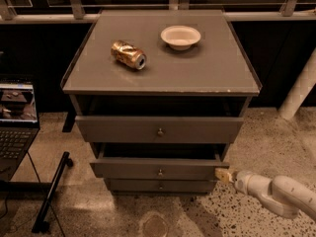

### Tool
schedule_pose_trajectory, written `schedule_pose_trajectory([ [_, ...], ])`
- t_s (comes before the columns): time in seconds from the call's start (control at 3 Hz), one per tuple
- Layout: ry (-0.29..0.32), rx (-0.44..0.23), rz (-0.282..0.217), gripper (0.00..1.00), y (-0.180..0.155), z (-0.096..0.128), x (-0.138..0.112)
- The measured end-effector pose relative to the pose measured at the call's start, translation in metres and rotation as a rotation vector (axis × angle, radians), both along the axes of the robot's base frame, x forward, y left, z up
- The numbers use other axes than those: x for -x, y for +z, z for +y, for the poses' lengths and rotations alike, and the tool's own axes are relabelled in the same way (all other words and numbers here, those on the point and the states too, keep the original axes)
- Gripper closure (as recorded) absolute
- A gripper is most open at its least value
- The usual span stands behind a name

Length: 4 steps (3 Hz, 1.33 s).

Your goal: Close middle drawer

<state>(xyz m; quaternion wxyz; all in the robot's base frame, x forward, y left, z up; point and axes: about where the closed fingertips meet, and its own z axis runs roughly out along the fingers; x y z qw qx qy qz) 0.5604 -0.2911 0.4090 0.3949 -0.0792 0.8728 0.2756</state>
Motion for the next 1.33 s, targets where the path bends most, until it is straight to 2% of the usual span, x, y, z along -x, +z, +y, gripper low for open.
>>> schedule_pose_trajectory([
  [0.67,0.001,0.017,-0.081,1.00,0.025,0.017,-0.048],
  [1.0,-0.005,0.024,-0.114,1.00,0.036,0.022,-0.063],
  [1.33,0.026,0.033,-0.091,1.00,0.033,0.023,-0.054],
])
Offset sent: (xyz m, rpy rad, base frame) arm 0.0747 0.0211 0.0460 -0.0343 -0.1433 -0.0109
